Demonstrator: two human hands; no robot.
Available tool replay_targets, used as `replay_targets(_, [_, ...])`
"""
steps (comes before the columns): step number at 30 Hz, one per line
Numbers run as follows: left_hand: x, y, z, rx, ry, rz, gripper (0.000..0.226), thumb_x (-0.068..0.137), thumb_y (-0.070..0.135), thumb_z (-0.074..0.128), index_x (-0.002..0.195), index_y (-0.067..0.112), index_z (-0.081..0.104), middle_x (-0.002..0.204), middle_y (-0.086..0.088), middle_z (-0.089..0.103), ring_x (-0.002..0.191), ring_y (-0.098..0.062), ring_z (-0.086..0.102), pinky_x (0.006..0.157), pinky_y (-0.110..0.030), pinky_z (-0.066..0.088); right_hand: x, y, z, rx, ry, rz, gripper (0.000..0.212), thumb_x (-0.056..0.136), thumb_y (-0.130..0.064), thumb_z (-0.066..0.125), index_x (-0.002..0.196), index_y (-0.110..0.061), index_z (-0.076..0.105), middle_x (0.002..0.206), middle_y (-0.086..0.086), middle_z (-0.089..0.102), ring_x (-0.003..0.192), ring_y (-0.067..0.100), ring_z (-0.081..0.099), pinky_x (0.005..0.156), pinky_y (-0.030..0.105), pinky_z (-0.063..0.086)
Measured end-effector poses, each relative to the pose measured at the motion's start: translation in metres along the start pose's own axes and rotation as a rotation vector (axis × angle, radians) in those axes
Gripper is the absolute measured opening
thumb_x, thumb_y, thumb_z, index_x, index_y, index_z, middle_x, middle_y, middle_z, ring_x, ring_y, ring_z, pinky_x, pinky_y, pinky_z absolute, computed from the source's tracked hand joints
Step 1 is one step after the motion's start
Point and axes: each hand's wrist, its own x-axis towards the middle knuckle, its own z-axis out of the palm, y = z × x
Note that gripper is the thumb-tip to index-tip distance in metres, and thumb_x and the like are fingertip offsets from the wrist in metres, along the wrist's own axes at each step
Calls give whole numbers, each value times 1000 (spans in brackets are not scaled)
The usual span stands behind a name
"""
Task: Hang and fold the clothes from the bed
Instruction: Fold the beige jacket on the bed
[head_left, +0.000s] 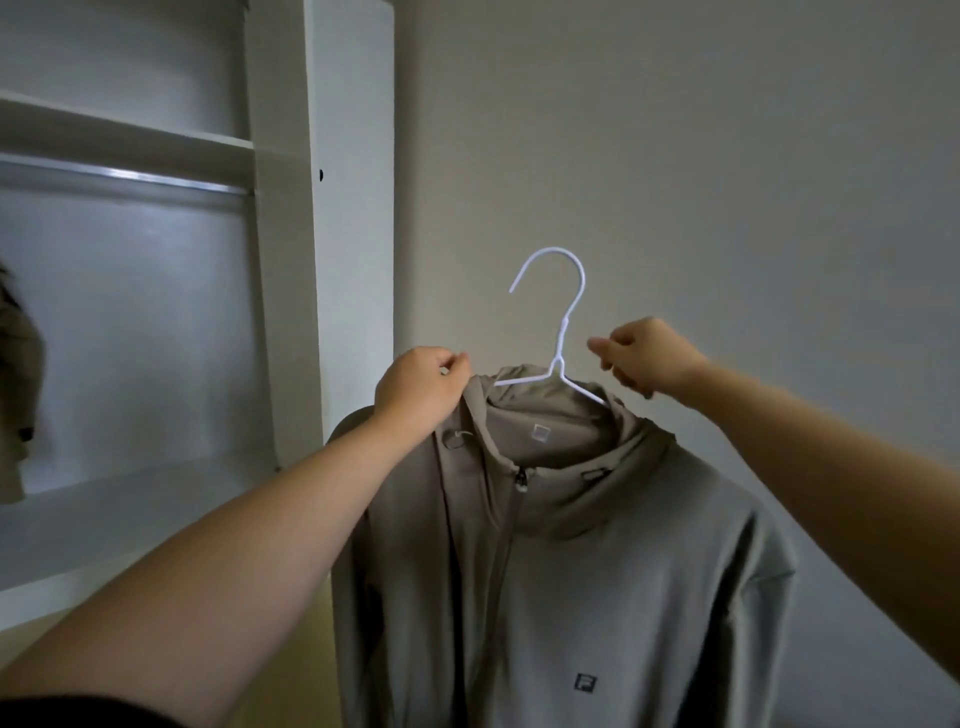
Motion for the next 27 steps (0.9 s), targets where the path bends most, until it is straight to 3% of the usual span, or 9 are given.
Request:
replay_targets(4, [3, -5, -1, 61, 93, -120, 48, 93, 30, 45, 50, 12, 32, 50, -2, 36, 50, -19, 35, 48, -26, 21, -15, 10, -1, 174, -232, 65, 51, 93, -51, 49, 75, -6, 65, 69, 2, 59, 63, 13, 52, 58, 22, 41])
replay_targets(7, [3, -4, 2, 67, 119, -160, 49, 93, 30, 46, 50, 13, 31, 50, -2, 35, 51, -21, 35, 48, -25, 21, -20, 15, 3, -145, -260, -98, 34, 89, -29, 65, 60, -15, 51, 63, 0, 49, 66, 15, 45, 56, 21, 32])
replay_targets(11, [2, 3, 3, -67, 131, -61, 50, 93, 36, 52, 50, 16, 38, 48, 1, 39, 54, -21, 39, 48, -27, 26, -23, 21, 15, -266, 269, -207, 34, 85, -13, 64, 61, -15, 40, 72, 15, 54, 75, 31, 50, 59, 33, 25])
replay_targets(14, [3, 4, -5, -147, -202, 63, 25, 89, 42, 61, 78, 20, 68, 71, 2, 62, 71, -16, 56, 65, -27, 40, -22, 28, 16, -240, 284, -149, 27, 86, -10, 61, 66, -13, 43, 76, 19, 56, 82, 38, 54, 61, 33, 28])
replay_targets(16, [2, 3, -7, 14, -379, 143, 25, 88, 35, 65, 84, 12, 69, 67, 2, 58, 72, -18, 53, 64, -27, 36, -26, 33, 19, -272, 286, -144, 26, 86, -9, 60, 66, -12, 44, 78, 21, 58, 82, 40, 55, 60, 33, 28])
replay_targets(18, [2, 3, -6, 142, -300, 229, 25, 87, 30, 65, 73, 10, 61, 59, 5, 49, 69, -20, 49, 60, -29, 32, -30, 40, 21, -267, 350, -152, 26, 87, -9, 58, 67, -11, 44, 82, 23, 61, 81, 40, 54, 59, 33, 26])
replay_targets(21, [-6, 1, 1, 394, -263, 299, 25, 89, 27, 60, 69, 20, 48, 72, -2, 56, 81, -28, 55, 60, -29, 32, -33, 44, 29, -324, 232, -113, 29, 89, -11, 56, 65, -16, 40, 88, 23, 63, 86, 40, 57, 62, 32, 29])
replay_targets(23, [-10, -4, 11, 478, -211, 331, 14, 86, 17, 53, 73, 21, 50, 88, -10, 64, 89, -33, 57, 60, -29, 29, -31, 47, 32, -331, 282, -110, 21, 89, -10, 55, 71, -14, 45, 90, 22, 63, 88, 41, 56, 62, 34, 30])
replay_targets(27, [-6, -16, 34, 467, -36, 295, 13, 81, 10, 49, 83, 14, 62, 88, -14, 66, 87, -37, 59, 59, -29, 29, -19, 57, 42, -325, 328, -93, 18, 89, -11, 55, 75, -16, 46, 96, 23, 62, 93, 40, 55, 65, 36, 33])
